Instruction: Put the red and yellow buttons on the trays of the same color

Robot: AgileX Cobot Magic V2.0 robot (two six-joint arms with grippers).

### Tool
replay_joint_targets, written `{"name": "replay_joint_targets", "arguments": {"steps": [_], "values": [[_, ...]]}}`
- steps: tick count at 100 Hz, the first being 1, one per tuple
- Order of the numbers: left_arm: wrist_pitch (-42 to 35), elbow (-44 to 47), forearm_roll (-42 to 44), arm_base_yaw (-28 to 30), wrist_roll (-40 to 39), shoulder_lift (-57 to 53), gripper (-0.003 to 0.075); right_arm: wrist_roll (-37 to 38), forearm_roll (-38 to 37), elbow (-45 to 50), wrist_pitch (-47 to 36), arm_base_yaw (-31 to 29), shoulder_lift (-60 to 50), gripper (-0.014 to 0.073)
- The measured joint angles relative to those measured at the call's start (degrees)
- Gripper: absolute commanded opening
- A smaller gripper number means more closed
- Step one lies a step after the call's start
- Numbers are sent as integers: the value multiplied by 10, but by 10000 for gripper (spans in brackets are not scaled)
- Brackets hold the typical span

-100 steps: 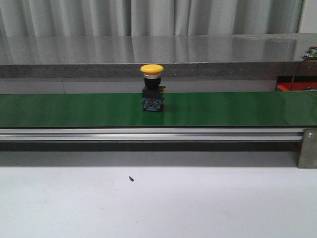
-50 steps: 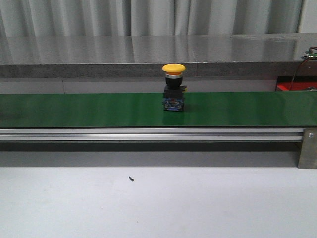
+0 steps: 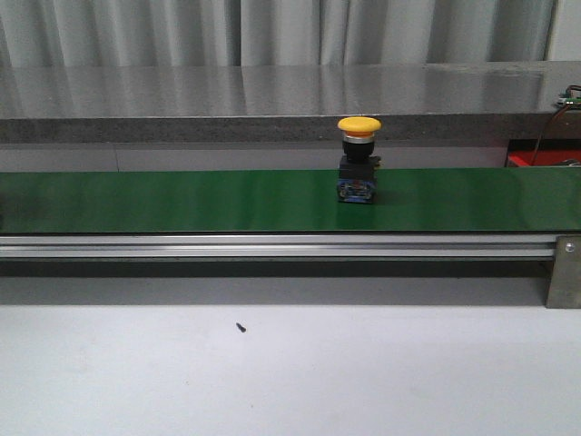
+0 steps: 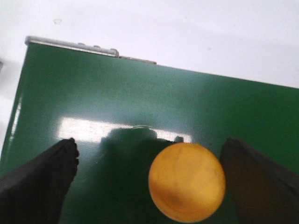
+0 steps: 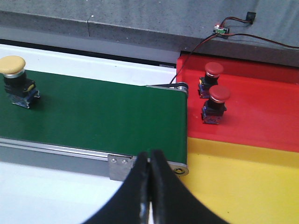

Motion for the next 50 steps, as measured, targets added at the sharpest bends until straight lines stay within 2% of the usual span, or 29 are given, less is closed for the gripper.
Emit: {"name": "replay_joint_targets", "arguments": {"steps": [16,32,50], "values": [[0,0,-14,0,18,-67,629,0,0,0,0,0,0,-68],[9,3,-73,0,72,-153,629,0,2,1,0,0,0,-68],[0,68,-125,0,121,-281,604,0,2,3,0,0,0,-66]]}}
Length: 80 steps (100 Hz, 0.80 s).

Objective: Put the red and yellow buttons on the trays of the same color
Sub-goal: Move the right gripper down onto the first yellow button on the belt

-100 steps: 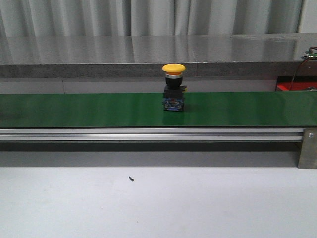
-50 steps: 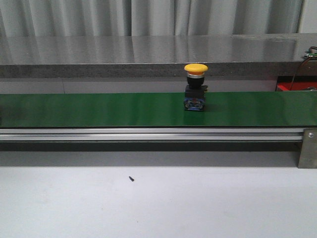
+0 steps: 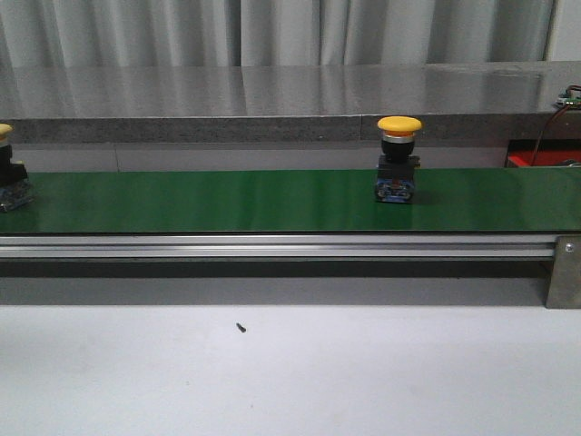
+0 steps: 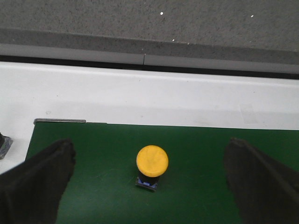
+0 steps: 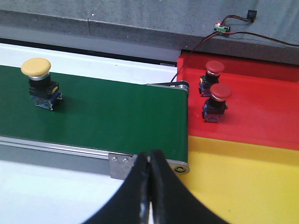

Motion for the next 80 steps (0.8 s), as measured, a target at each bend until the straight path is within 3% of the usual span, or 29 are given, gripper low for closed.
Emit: {"name": "replay_joint_targets", "arguments": {"steps": [12,24,33,41,50,57,80], "values": [[-35,82,-4,0,6,-104,507,0,0,0,0,0,0,-66],[-75,172,-6,0,7,-213,316,0,0,0,1,0,0,-36],[-87,231,-6,0,7,-287,128,0,0,0,3,0,3,80],[-91,270,-6,0,7,-333,-20,0,0,-4,17,0,17,269],[-91,303,-6,0,8,-368,-19,0,0,-22,34,0,46,497],[-91,320,-6,0,8,-379,-19,0,0,-41,42,0,75,608],[-91,332,-6,0,9,-383,-19,0,0,-126,76,1,212,634]]}}
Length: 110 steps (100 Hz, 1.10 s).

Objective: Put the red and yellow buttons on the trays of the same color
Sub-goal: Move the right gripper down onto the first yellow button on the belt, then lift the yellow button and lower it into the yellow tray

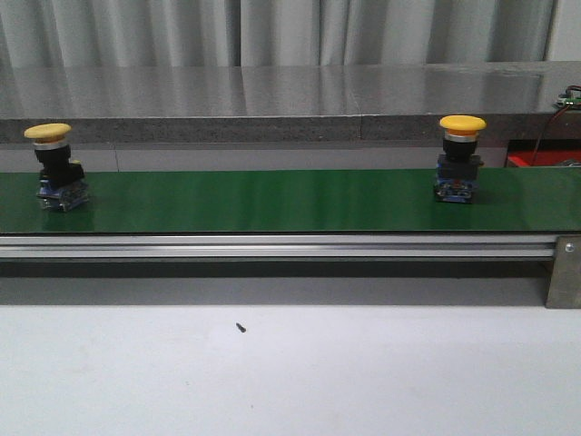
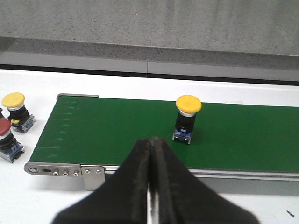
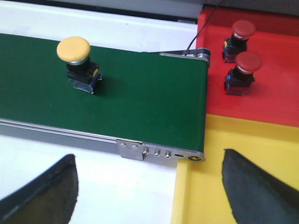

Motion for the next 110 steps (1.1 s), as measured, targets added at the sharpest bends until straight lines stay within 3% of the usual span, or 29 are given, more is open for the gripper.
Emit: {"name": "replay_joint_targets", "arguments": {"steps": [44,90,100,110], "values": [[-2,0,-3,0,0,0,-19,-9,0,-168,36,69,284,634],[-3,0,-4,0,0,0,-19,-14,-4,-286,34,90,443,633],[-3,0,-4,0,0,0,-20,-14,-4,-301,32,90,472,559],[-3,0,-4,0,0,0,-20,-14,-4,-307,32,90,495,377]]}}
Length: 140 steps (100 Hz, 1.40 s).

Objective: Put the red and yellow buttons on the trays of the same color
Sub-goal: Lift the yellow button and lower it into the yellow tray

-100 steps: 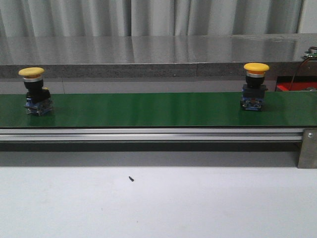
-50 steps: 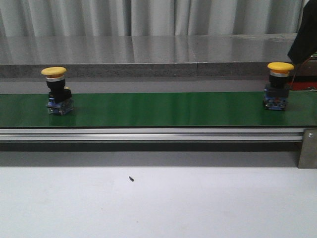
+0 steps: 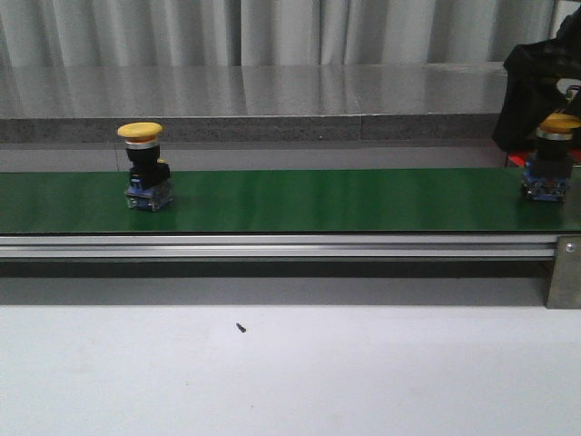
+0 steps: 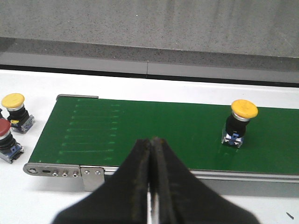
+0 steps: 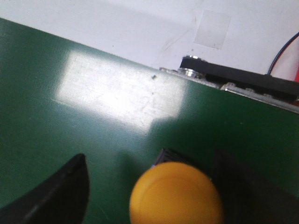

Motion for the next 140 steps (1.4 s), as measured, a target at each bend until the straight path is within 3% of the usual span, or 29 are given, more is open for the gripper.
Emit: {"name": "replay_joint_targets", "arguments": {"steps": [9,16,55,91,114,140], "values": [[0,0,0,0,1,0,-19,-1,-1,-1,0,0,14,241],[0,0,0,0,1,0,-20,-1,-1,-1,4,0,16,208],[0,0,0,0,1,0,-20,5,-5,-3,49,-27,-7,206],[-1,0,0,0,1,0,-20,5,-1,-3,143,-155,-68,206],[-1,0,0,0,1,0,-20,-10,41,21,129,-243,-69,206],[-1,0,0,0,1,0,-20,-36,82,62,87,-255,-14,206]]}}
